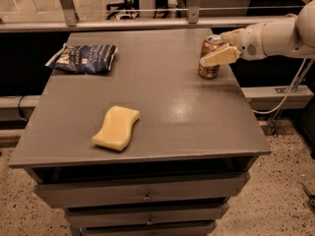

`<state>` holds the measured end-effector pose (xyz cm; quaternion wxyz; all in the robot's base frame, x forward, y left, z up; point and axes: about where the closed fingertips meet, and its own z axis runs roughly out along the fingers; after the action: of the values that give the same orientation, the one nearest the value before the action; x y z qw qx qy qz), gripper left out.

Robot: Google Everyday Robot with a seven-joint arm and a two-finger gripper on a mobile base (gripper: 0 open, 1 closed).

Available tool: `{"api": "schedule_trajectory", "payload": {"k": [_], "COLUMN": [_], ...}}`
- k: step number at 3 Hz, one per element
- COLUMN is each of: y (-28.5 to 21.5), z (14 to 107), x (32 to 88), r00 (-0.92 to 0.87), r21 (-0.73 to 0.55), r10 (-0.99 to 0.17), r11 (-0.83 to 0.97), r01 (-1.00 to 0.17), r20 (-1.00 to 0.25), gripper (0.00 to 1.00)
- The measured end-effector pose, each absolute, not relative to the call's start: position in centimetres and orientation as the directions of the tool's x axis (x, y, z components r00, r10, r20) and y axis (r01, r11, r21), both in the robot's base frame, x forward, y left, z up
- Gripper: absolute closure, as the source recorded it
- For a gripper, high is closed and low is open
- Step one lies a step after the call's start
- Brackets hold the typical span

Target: Pick orange can

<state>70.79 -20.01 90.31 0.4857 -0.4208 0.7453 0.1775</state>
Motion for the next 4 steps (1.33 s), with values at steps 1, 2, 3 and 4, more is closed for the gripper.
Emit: {"api": "schedule_trajectory", "payload": {"k": [1,2,3,4], "y": [-20.1,-21.0,-21.5,-21.3], "z": [90.5,92.2,96.1,96.6], "x": [71.8,71.6,69.9,69.7], "r00": [-0.172,-0.153,-0.103,-0.097], "r21": [-0.109,-0.09,-0.078,-0.072], "r10": [-0.389,-0.334,-0.261,-0.246], "r11": [0.604,0.611,0.601,0.597], "r01": [-0.79,-0.787,-0.795,-0.799], "r20": [-0.905,-0.93,-0.96,-0.965], "gripper": [0.48,0.72,0.95,1.0]}}
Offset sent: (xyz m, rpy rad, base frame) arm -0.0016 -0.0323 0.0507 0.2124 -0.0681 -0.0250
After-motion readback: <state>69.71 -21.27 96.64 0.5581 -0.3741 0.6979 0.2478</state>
